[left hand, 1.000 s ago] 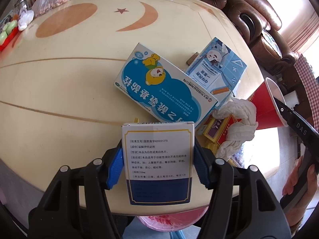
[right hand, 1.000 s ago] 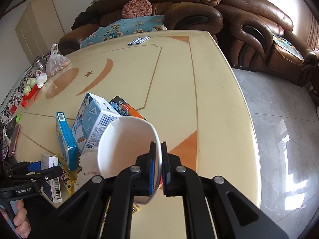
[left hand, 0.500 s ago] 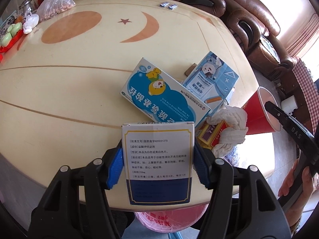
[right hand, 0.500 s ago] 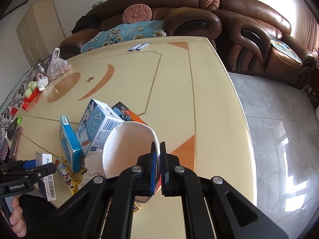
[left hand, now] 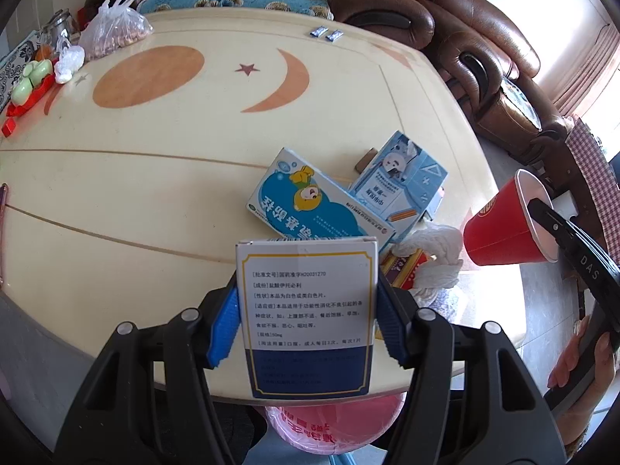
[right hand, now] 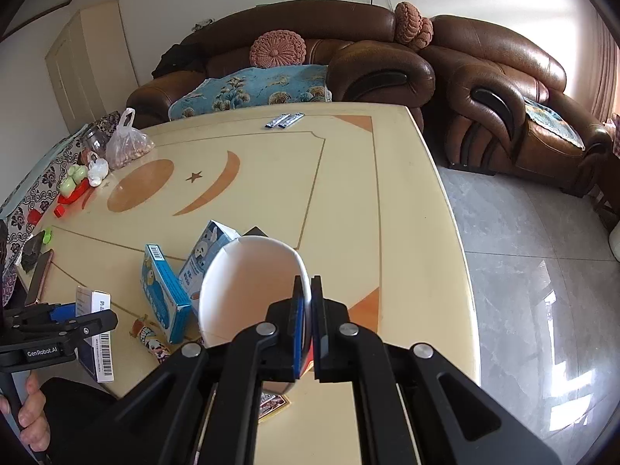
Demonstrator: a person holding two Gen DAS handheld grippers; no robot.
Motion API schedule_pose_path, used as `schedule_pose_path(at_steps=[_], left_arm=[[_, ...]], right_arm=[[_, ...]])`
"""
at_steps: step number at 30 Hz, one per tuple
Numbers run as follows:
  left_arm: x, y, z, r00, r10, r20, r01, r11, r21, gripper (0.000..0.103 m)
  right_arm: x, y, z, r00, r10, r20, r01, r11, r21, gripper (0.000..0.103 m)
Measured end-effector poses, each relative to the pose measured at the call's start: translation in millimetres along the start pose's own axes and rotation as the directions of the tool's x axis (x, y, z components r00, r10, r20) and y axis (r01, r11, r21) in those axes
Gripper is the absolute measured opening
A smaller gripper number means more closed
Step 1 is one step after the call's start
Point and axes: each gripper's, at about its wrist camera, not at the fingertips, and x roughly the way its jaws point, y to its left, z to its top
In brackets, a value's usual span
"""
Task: Collect trash
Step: 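Lift and carry the cup with the right tool while the left tool carries the box to the bin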
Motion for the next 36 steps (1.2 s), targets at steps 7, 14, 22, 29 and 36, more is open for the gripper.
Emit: schedule_pose_path(at_steps=[7, 14, 22, 29, 36], left_arm=[[-27, -6, -6, 0.999, -0.012, 0.052, 0.01, 0.999, 0.033, 0.06], [-56, -11, -24, 0.996, -0.027, 0.088, 0.022, 0.998, 0.066, 0.06], [-79, -13, -55, 0.993, -0.043, 0.11, 0.032, 0.995, 0.098, 0.06], [-78, -16, -82, 0.995, -0.056, 0.08, 0.047, 0.992, 0.117, 0.06], [-71, -24, -107, 0.997, -0.062, 0.049, 0.054, 0.987, 0.151, 0.06]], right_arm=[[-38, 10, -1, 0.999, 0.0, 0.046, 0.001, 1.0, -0.015, 0.004], [-81, 29, -15, 0.997, 0.017, 0.081, -0.013, 0.999, -0.042, 0.004], [-116, 53, -44, 0.996, 0.032, 0.089, -0.026, 0.997, -0.07, 0.004], [-135, 64, -75, 0.996, 0.05, 0.071, -0.045, 0.997, -0.068, 0.004], [-138, 72, -106, 0.997, 0.061, 0.038, -0.058, 0.996, -0.062, 0.004]])
